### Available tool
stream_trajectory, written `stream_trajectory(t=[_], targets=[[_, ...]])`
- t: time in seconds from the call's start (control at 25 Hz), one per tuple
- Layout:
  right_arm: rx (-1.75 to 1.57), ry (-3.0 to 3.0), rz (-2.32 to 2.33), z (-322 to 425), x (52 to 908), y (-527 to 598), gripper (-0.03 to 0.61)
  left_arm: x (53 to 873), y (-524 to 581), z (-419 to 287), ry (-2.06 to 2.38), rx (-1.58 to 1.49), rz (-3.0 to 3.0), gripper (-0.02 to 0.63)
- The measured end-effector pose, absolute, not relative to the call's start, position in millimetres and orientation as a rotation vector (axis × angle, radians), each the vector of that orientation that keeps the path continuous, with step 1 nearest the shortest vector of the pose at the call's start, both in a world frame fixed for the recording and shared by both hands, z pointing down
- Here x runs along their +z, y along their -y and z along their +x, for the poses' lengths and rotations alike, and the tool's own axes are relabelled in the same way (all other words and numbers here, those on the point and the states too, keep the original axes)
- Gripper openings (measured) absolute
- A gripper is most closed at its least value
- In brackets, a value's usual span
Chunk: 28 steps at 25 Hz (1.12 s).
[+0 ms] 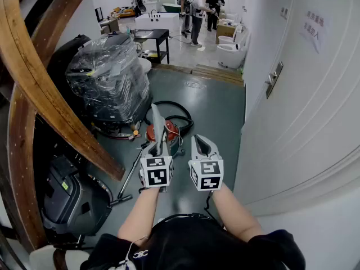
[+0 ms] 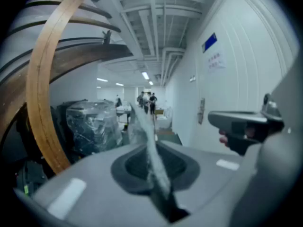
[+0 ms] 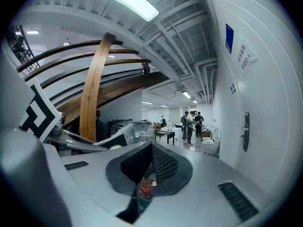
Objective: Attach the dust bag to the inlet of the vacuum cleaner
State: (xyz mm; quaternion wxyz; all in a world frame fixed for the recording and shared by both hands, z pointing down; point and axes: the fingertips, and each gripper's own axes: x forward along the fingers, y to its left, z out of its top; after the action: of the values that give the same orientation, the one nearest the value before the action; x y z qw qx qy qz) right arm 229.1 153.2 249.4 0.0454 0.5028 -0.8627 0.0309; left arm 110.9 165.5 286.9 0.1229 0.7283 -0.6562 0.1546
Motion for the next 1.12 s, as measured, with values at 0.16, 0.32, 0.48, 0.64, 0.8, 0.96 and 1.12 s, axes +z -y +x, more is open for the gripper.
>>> stream_trajectory(t=[0.16, 0.32, 0.48, 0.64, 0.8, 0.96, 1.12], targets=[[0.131, 2.648, 1.548, 240.4, 254.0, -153.1, -0.002, 289.2, -166.5, 116.3, 1.924, 0.443, 2.105, 0.023], [0.151, 2.664, 1.546, 253.8, 257.9, -153.3, -0.002, 295.9, -165.7, 132.4, 1.911, 0.456, 2.105, 0.025], [0.156, 2.667, 1.534, 267.7, 262.0, -153.3, -0.002, 299.7, -162.9, 151.4, 1.89, 0.471, 2.116, 0.025], [0.171, 2.659, 1.524, 282.3, 266.4, -151.3, -0.002, 297.5, -159.8, 168.1, 1.883, 0.476, 2.133, 0.025], [0.188, 2.658, 1.53, 292.5, 267.4, -151.6, -0.002, 295.3, -159.7, 180.1, 1.876, 0.489, 2.146, 0.025], [0.18, 2.654, 1.513, 295.3, 273.6, -155.2, -0.002, 299.6, -158.5, 184.5, 1.866, 0.482, 2.133, 0.025], [0.186, 2.638, 1.517, 300.9, 279.8, -154.8, -0.002, 305.3, -157.7, 190.4, 1.851, 0.491, 2.135, 0.025]])
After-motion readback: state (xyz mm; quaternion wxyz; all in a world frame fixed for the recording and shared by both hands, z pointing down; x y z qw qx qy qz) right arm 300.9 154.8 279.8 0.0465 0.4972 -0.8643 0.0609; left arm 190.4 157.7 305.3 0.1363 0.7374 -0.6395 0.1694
